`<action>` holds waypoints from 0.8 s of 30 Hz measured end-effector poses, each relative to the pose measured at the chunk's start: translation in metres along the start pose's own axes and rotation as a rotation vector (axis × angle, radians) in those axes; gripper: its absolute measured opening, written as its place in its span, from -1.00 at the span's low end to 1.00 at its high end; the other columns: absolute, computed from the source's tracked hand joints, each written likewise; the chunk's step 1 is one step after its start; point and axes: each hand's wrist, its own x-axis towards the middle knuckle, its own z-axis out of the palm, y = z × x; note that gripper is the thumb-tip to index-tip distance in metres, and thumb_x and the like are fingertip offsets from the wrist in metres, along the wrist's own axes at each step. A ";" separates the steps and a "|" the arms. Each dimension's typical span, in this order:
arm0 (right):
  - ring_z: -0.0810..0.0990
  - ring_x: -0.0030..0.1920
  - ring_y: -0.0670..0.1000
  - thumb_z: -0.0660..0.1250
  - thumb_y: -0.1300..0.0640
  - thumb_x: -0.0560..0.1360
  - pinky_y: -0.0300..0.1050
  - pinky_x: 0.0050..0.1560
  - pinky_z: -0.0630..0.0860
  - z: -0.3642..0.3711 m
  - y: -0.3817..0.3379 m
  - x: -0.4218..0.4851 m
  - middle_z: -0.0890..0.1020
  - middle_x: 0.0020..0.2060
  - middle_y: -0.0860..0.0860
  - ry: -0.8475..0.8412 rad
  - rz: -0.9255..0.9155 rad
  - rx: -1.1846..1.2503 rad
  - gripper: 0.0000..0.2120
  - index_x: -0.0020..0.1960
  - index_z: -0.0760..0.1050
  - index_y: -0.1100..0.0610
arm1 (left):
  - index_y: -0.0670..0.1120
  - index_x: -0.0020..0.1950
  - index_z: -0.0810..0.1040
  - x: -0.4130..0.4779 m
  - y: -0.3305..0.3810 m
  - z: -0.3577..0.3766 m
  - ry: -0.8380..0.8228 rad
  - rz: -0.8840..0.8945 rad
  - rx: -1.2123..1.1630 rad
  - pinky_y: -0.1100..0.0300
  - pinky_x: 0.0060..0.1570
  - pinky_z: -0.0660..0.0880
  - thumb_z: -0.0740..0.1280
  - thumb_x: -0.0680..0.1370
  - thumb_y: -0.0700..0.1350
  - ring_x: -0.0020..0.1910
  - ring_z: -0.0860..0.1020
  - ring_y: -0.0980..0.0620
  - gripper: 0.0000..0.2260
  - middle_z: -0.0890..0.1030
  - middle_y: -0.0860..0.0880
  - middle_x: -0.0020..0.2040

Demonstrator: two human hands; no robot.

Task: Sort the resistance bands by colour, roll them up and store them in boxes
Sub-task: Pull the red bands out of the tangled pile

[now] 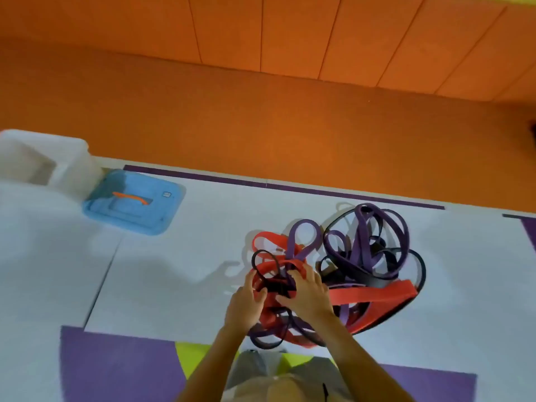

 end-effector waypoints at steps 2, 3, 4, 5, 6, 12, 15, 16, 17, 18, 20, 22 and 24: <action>0.33 0.51 0.17 0.44 -0.17 0.51 0.22 0.42 0.47 0.001 -0.003 0.003 0.26 0.52 0.01 0.063 0.036 -0.102 -0.55 0.35 0.51 -0.07 | 0.03 0.61 0.28 0.011 0.002 0.005 -0.001 -0.063 -0.182 0.03 0.29 0.50 0.29 0.71 -0.01 0.34 0.60 -0.14 -0.53 0.61 -0.04 0.40; 0.42 0.44 0.15 0.44 -0.07 0.53 0.17 0.36 0.53 0.003 -0.002 0.004 0.33 0.45 0.01 0.099 0.033 -0.101 -0.68 0.25 0.57 -0.05 | 0.01 0.55 0.34 0.014 0.002 0.008 0.012 -0.088 -0.230 0.03 0.26 0.50 0.33 0.69 -0.04 0.31 0.61 -0.15 -0.57 0.63 -0.05 0.35; 0.51 0.34 0.13 0.44 0.03 0.52 0.11 0.28 0.58 0.004 0.001 0.004 0.41 0.37 -0.01 0.123 0.031 -0.072 -0.78 0.16 0.59 -0.02 | 0.00 0.46 0.40 0.015 0.004 0.009 0.045 -0.132 -0.257 0.01 0.21 0.51 0.37 0.67 -0.07 0.25 0.63 -0.17 -0.62 0.67 -0.06 0.27; 0.57 0.22 0.11 0.43 0.11 0.50 0.06 0.17 0.61 0.002 0.005 0.005 0.47 0.28 -0.02 0.153 0.021 -0.015 -0.85 0.07 0.59 0.01 | -0.03 0.37 0.43 0.017 0.001 0.011 0.091 -0.165 -0.296 -0.02 0.16 0.52 0.40 0.64 -0.12 0.18 0.64 -0.20 -0.68 0.68 -0.06 0.16; 0.61 0.09 0.09 0.43 0.17 0.48 0.02 0.06 0.61 -0.001 0.009 0.007 0.51 0.17 -0.04 0.180 0.011 0.073 -0.88 0.00 0.55 0.02 | -0.04 0.28 0.45 0.018 0.001 0.011 0.143 -0.196 -0.368 -0.04 0.11 0.53 0.41 0.62 -0.16 0.13 0.65 -0.22 -0.73 0.67 -0.04 0.06; 0.61 -0.25 -0.21 0.44 0.21 0.51 -0.15 -0.22 0.49 -0.045 0.057 0.017 0.63 -0.25 -0.24 0.364 0.146 0.581 -0.74 -0.09 0.46 -0.13 | -0.03 0.08 0.46 0.017 0.019 -0.005 0.327 -0.081 -0.678 -0.16 0.04 0.64 0.40 0.61 -0.24 0.03 0.69 -0.15 -0.83 0.64 0.17 -0.04; 0.71 -0.12 -0.10 0.39 0.28 0.56 0.05 -0.10 0.67 -0.063 0.089 0.012 0.72 -0.09 -0.16 0.479 0.208 0.722 -0.70 0.16 0.54 -0.07 | -0.05 0.13 0.50 0.010 0.036 -0.017 0.405 0.053 -0.679 -0.06 0.00 0.65 0.37 0.64 -0.35 0.04 0.66 -0.10 -0.78 0.61 0.20 0.04; 0.73 -0.09 -0.06 0.37 0.29 0.59 0.07 -0.07 0.70 -0.069 0.098 0.011 0.73 -0.05 -0.14 0.520 0.211 0.759 -0.70 0.21 0.55 -0.05 | -0.05 0.14 0.53 0.009 0.042 -0.021 0.435 0.092 -0.673 -0.06 0.02 0.66 0.36 0.65 -0.35 0.05 0.65 -0.12 -0.79 0.61 0.16 0.07; 0.74 -0.06 -0.06 0.36 0.29 0.61 0.08 -0.04 0.71 -0.074 0.106 0.011 0.73 -0.03 -0.12 0.567 0.216 0.787 -0.71 0.23 0.57 -0.04 | -0.07 0.15 0.55 0.008 0.048 -0.025 0.462 0.135 -0.658 -0.06 0.05 0.65 0.36 0.65 -0.34 0.06 0.65 -0.14 -0.81 0.61 0.10 0.11; 0.73 -0.05 -0.08 0.35 0.28 0.63 0.07 -0.01 0.70 -0.078 0.112 0.010 0.73 -0.03 -0.11 0.615 0.220 0.811 -0.73 0.23 0.59 -0.02 | -0.09 0.15 0.58 0.008 0.053 -0.028 0.487 0.176 -0.633 -0.05 0.09 0.63 0.37 0.65 -0.35 0.08 0.64 -0.14 -0.82 0.61 0.05 0.13; 0.70 -0.03 -0.13 0.34 0.29 0.63 0.06 0.07 0.68 -0.087 0.123 0.008 0.72 -0.03 -0.12 0.688 0.229 0.886 -0.76 0.17 0.63 0.00 | -0.11 0.16 0.62 0.006 0.065 -0.034 0.524 0.227 -0.608 0.06 0.15 0.61 0.39 0.62 -0.38 0.13 0.63 -0.11 -0.79 0.61 0.00 0.15; 0.67 0.01 -0.12 0.32 0.36 0.59 0.02 0.13 0.63 -0.095 0.133 0.004 0.71 -0.02 -0.13 0.691 0.186 0.903 -0.72 0.06 0.66 0.01 | -0.11 0.21 0.64 0.005 0.074 -0.036 0.542 0.236 -0.618 0.22 0.13 0.61 0.41 0.61 -0.36 0.18 0.62 -0.07 -0.76 0.61 0.00 0.18; 0.66 0.02 -0.12 0.28 0.48 0.54 -0.07 0.15 0.59 -0.100 0.139 -0.001 0.72 -0.04 -0.11 0.603 0.045 0.870 -0.63 -0.03 0.68 0.05 | -0.06 0.29 0.62 0.004 0.085 -0.036 0.548 0.225 -0.616 0.28 0.14 0.61 0.42 0.64 -0.28 0.24 0.62 -0.03 -0.75 0.62 0.05 0.24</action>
